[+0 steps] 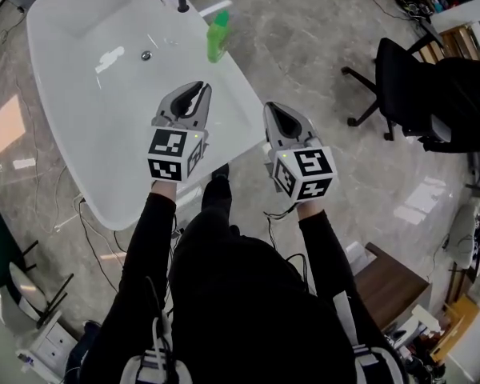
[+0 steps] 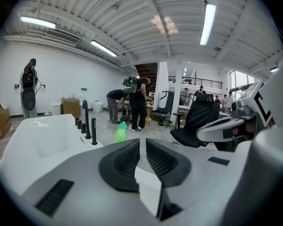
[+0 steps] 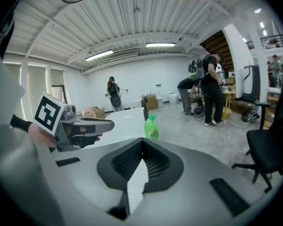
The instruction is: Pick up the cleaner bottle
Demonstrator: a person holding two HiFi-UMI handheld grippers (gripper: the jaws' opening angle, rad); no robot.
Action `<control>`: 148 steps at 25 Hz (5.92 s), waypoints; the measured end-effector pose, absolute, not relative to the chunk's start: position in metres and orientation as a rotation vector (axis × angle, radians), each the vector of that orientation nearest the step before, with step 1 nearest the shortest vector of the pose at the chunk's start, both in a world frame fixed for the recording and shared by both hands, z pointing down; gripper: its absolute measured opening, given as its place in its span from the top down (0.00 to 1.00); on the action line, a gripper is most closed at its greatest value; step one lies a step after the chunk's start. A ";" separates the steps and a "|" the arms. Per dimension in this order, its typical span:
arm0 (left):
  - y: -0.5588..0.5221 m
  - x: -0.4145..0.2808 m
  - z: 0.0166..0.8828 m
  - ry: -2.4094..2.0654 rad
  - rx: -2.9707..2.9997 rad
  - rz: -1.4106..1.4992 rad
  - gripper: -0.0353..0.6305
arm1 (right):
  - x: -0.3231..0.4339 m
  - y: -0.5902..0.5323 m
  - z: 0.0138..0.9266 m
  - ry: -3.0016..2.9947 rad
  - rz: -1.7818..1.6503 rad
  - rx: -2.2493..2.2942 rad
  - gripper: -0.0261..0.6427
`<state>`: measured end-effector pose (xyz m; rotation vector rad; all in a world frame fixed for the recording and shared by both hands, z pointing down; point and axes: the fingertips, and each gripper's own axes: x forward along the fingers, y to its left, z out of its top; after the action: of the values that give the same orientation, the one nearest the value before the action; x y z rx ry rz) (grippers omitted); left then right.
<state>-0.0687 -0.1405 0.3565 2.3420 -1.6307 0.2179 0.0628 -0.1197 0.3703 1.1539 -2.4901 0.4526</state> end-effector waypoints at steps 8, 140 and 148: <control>-0.188 -0.074 0.386 -1.600 2.321 0.262 0.77 | 0.053 -0.155 0.388 -2.452 0.473 1.146 0.96; -0.325 -0.106 0.495 -1.803 2.338 0.325 0.64 | 0.015 -0.246 0.491 -2.363 0.606 1.069 0.96; -0.293 -0.131 0.447 -1.860 2.319 0.322 0.64 | -0.007 -0.237 0.446 -2.430 0.523 1.030 0.96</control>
<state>-0.1309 -0.2928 0.4469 2.3194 -1.8596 0.3221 -0.0066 -0.2368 0.4455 1.0299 -2.4295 0.5227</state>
